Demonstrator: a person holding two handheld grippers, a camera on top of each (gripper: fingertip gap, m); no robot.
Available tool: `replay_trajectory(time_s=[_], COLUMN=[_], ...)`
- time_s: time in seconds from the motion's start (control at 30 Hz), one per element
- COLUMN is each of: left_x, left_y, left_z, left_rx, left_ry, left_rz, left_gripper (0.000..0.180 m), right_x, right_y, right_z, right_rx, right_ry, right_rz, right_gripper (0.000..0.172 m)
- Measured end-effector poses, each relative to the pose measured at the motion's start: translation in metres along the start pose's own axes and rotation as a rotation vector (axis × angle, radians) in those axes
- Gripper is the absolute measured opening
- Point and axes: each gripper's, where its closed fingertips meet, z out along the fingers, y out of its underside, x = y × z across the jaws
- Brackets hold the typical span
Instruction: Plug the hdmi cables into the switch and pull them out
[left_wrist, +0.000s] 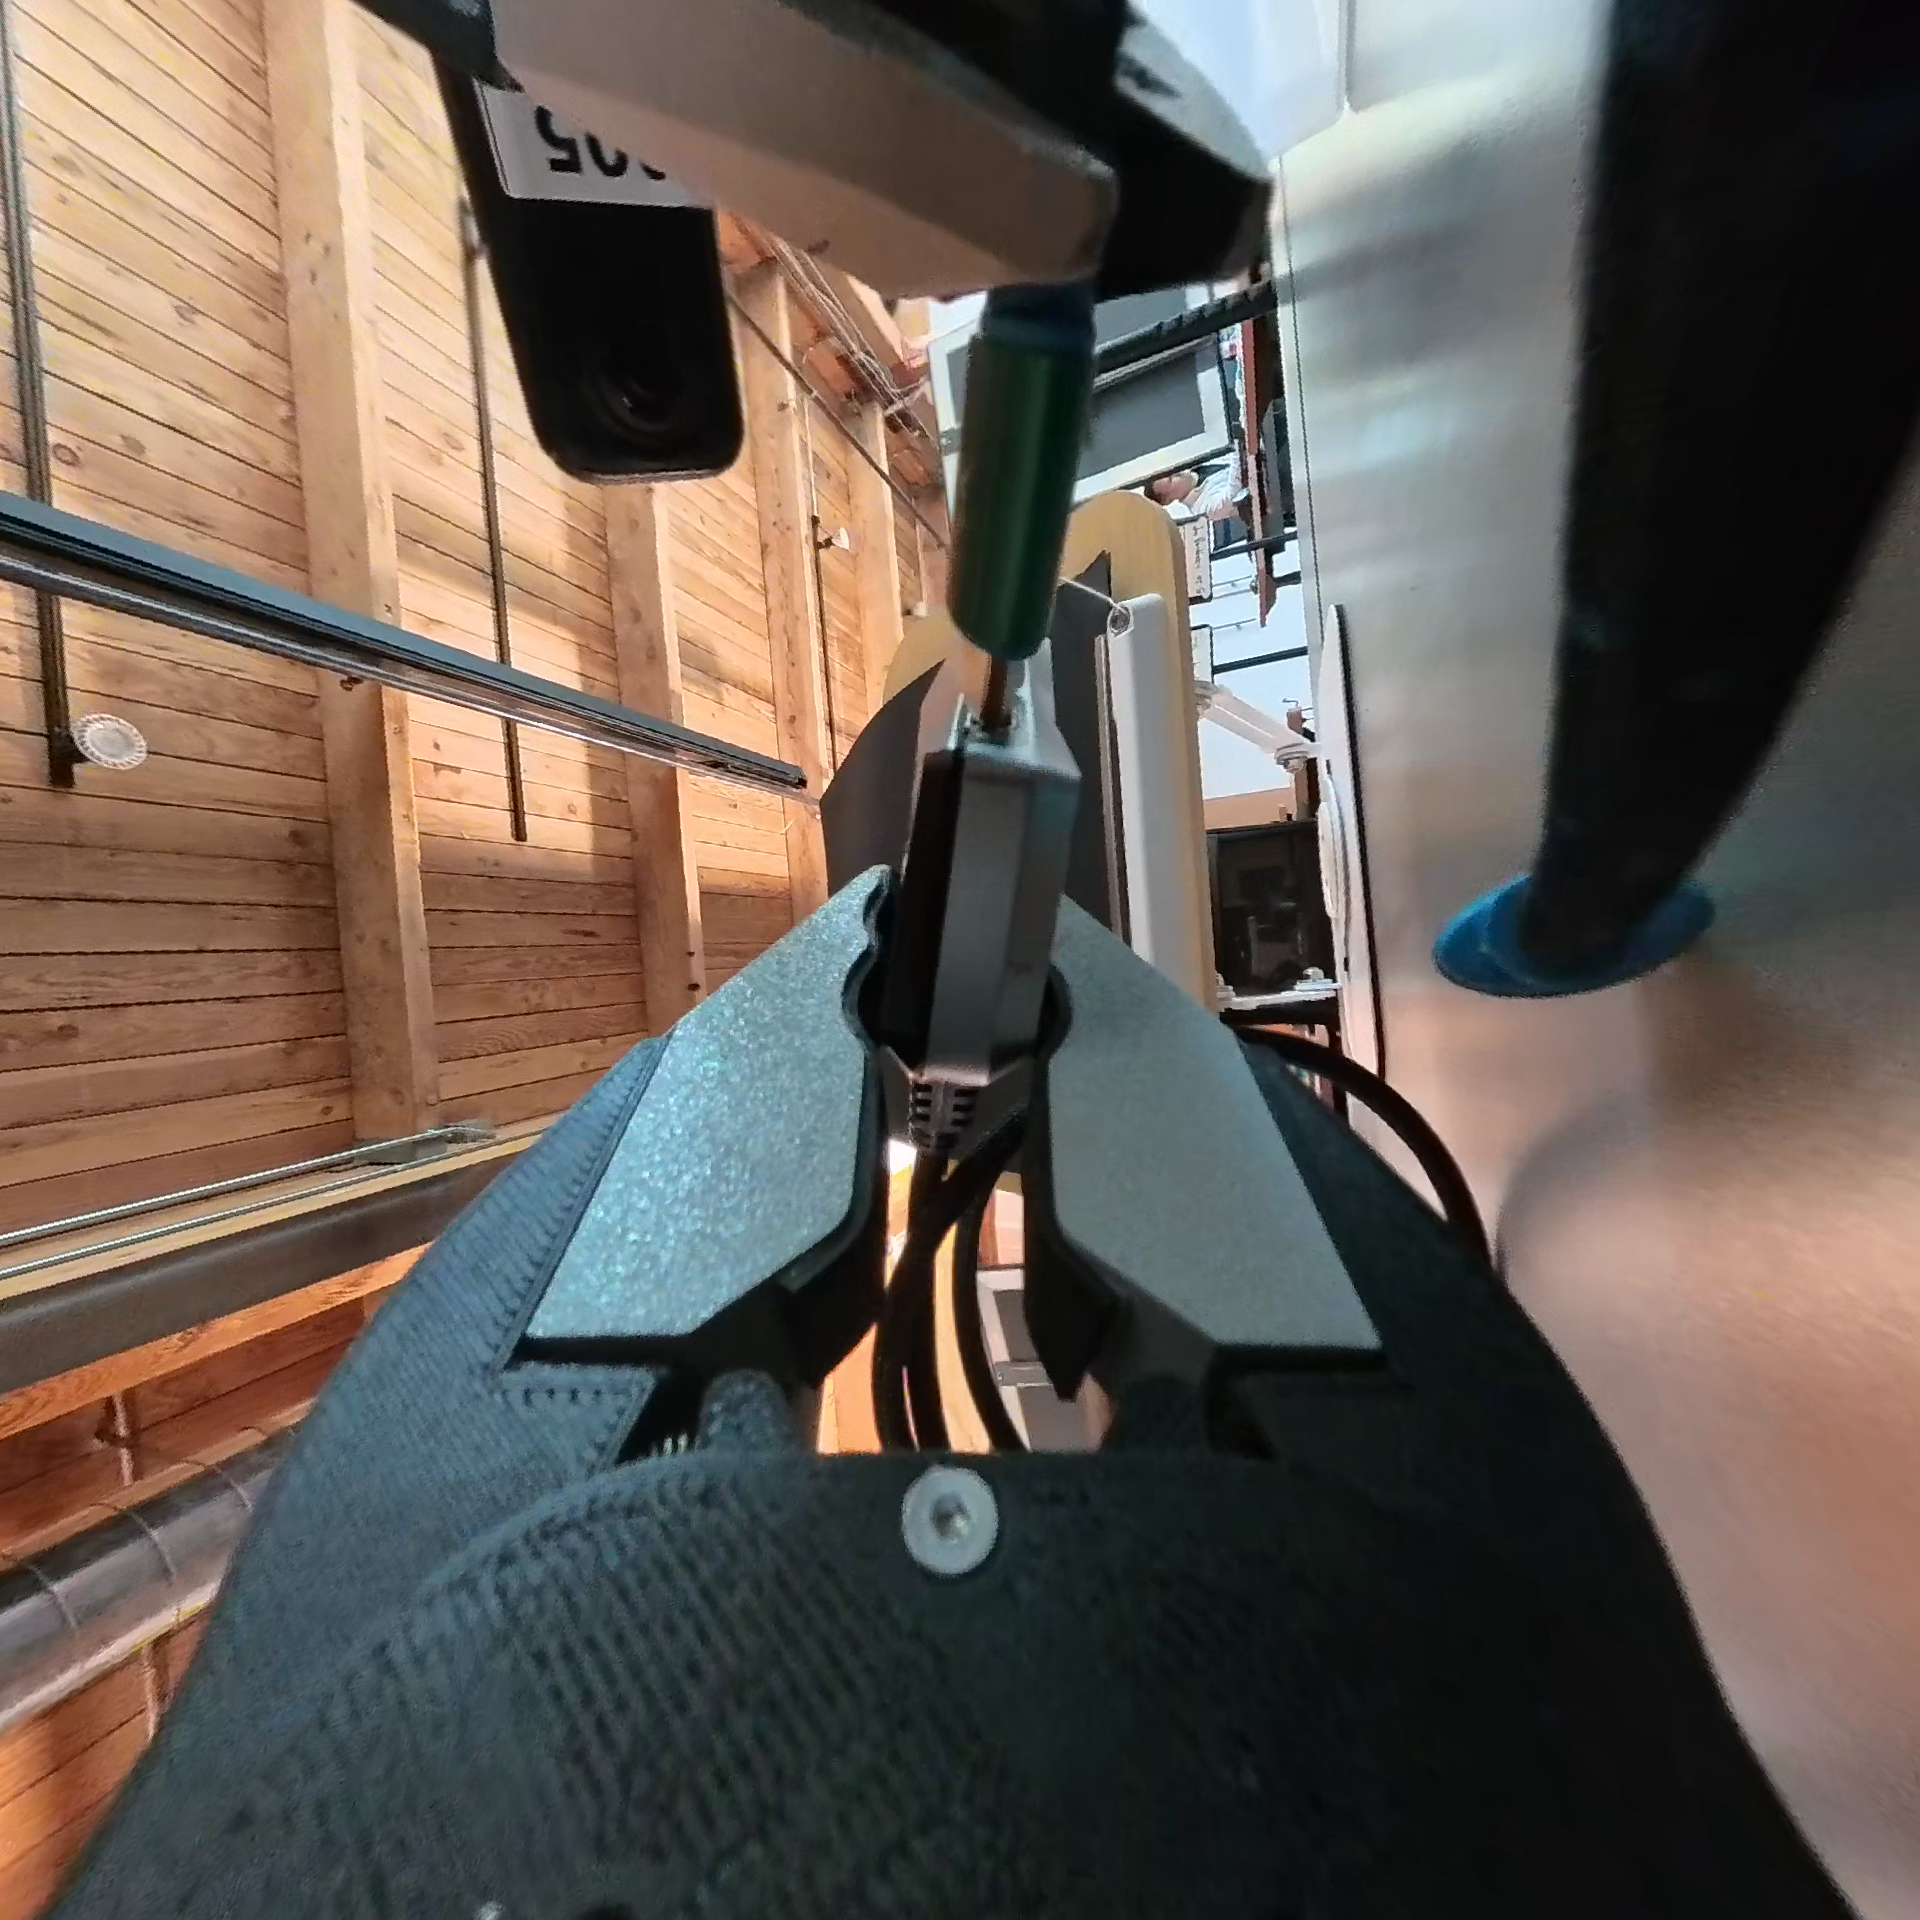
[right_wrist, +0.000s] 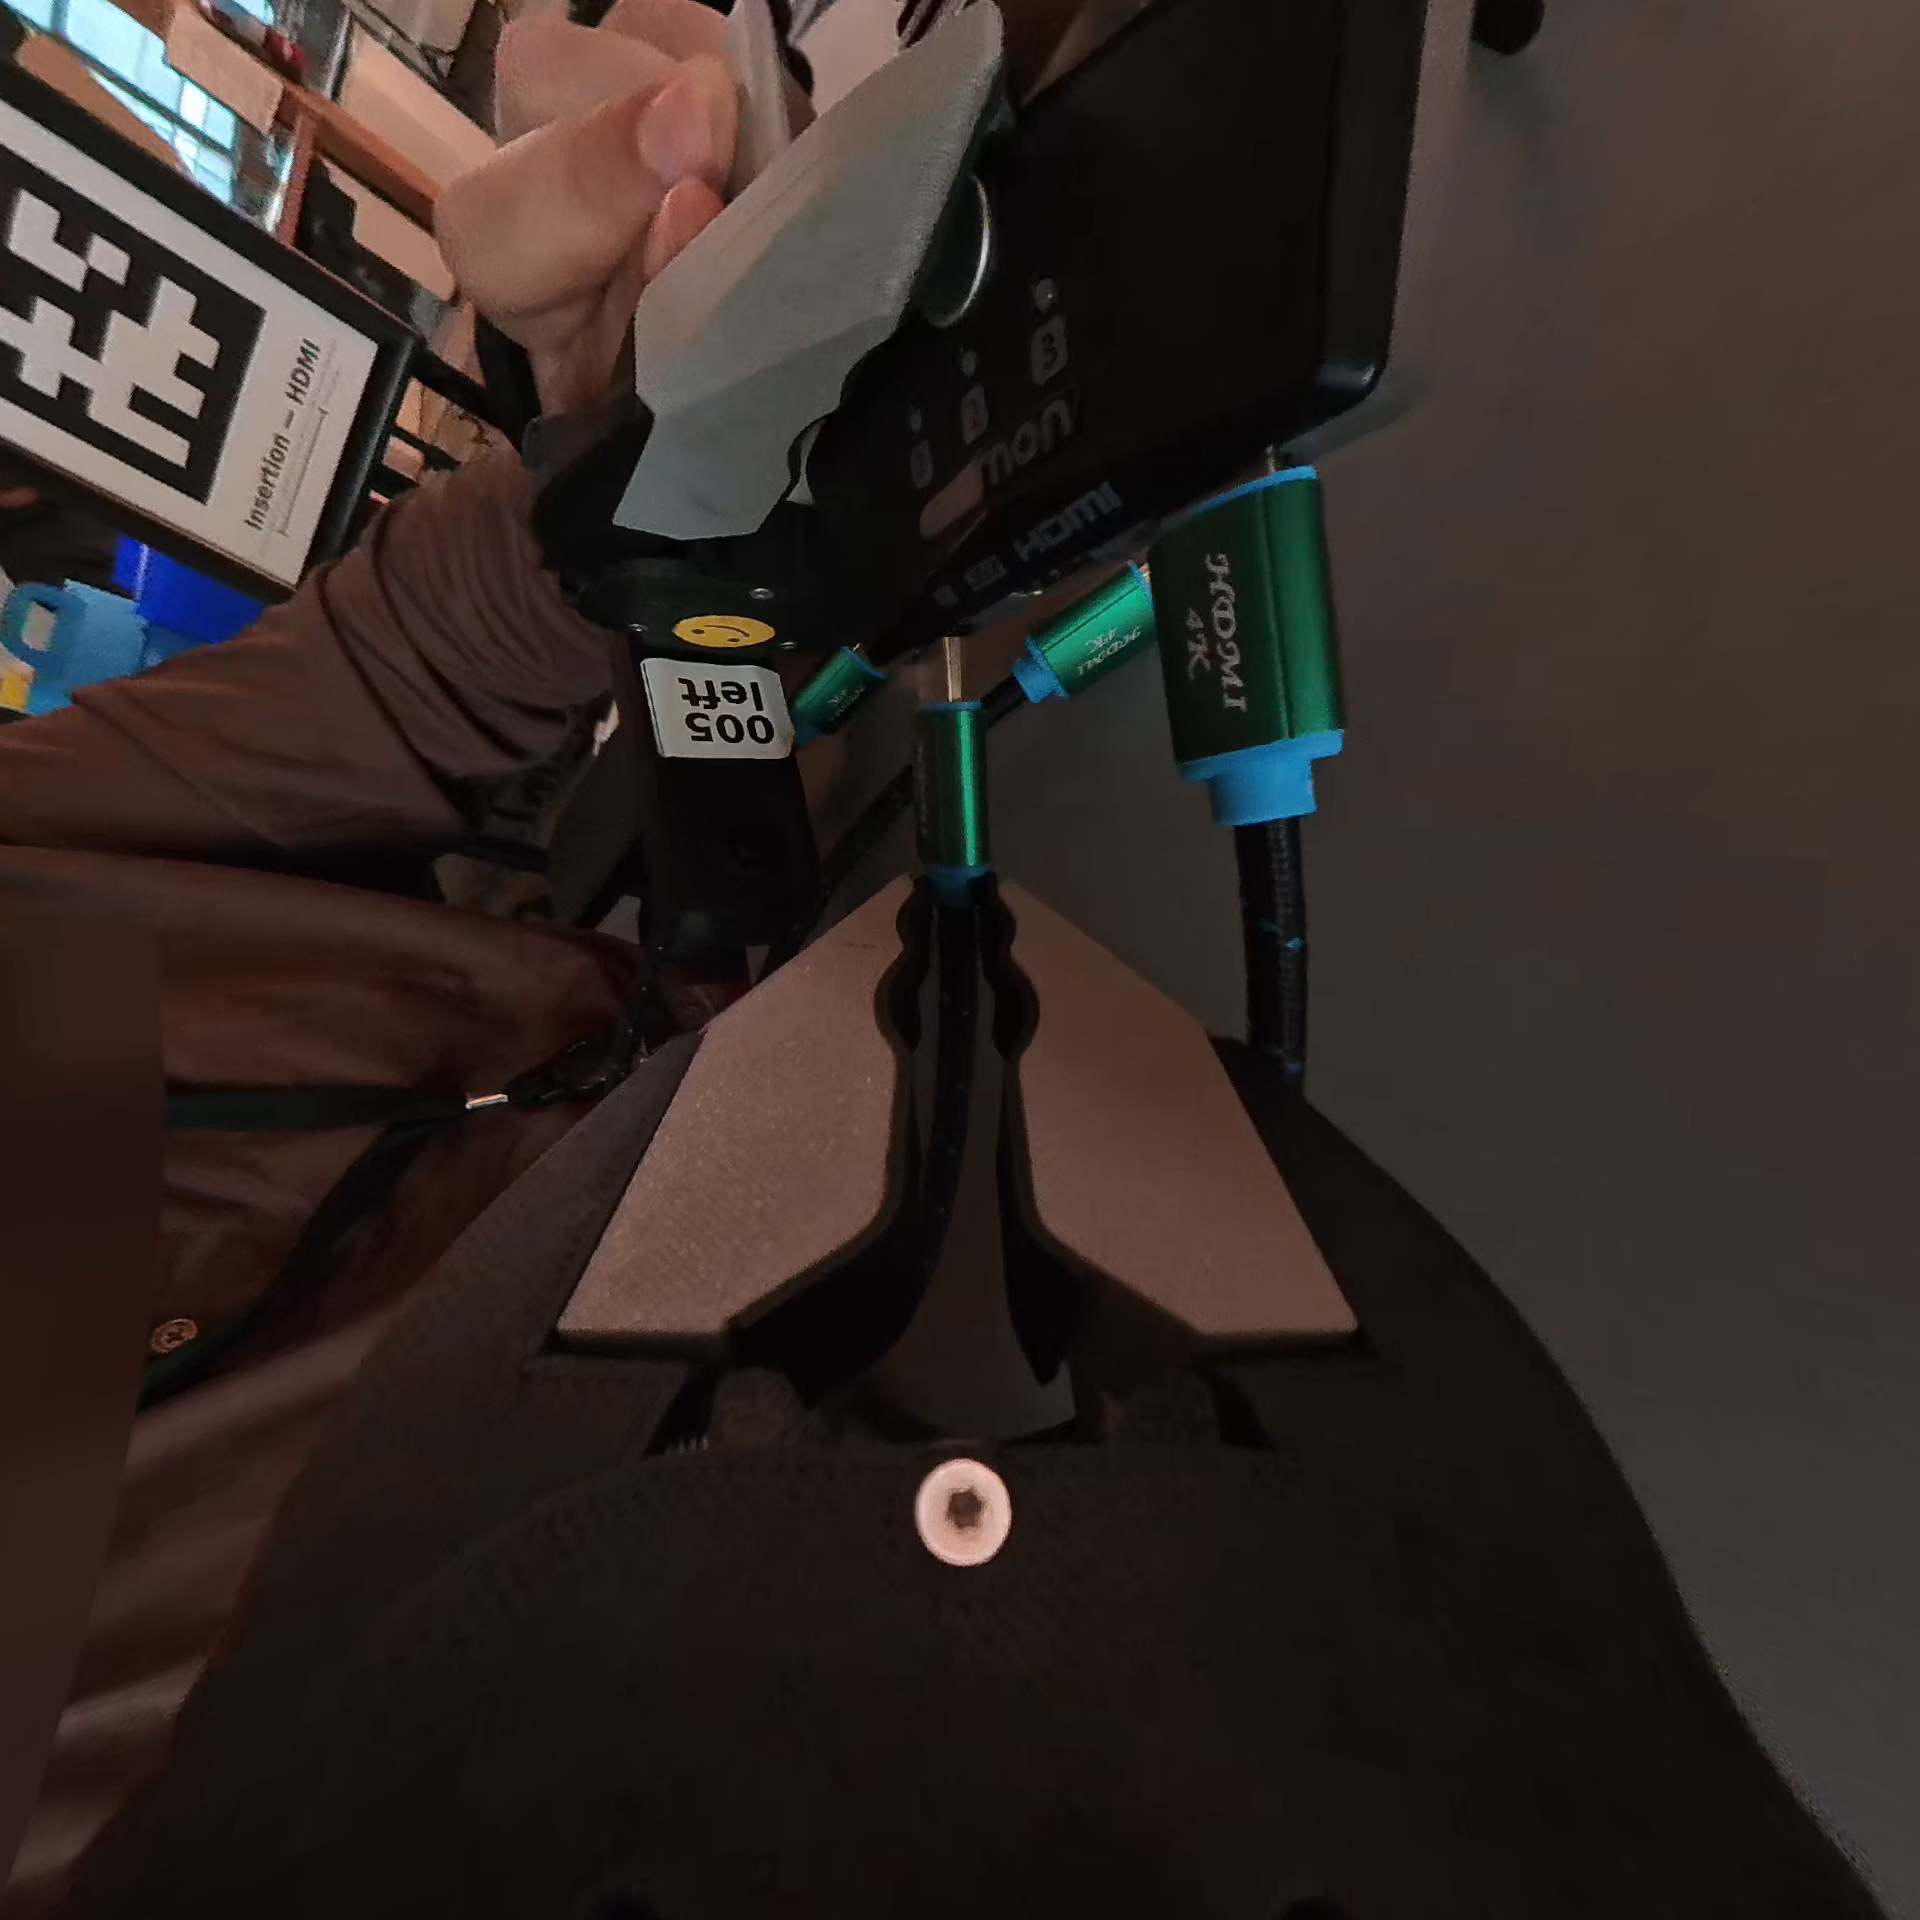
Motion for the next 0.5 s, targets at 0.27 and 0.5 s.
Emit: replay_trajectory(time_s=[0.27, 0.5], left_x=[0.02, 0.033], left_y=[0.006, 0.012], left_z=[0.004, 0.005], left_rx=[-0.017, -0.035], left_ry=[0.118, 0.18], left_rz=[-0.046, -0.066], left_gripper=[0.021, 0.021], right_x=[0.016, 0.032], right_y=[-0.015, -0.016], right_z=[-0.002, -0.006], right_rx=[0.029, -0.064], right_ry=[0.311, 0.724], right_rz=[-0.239, -0.584], right_gripper=[0.015, 0.016])
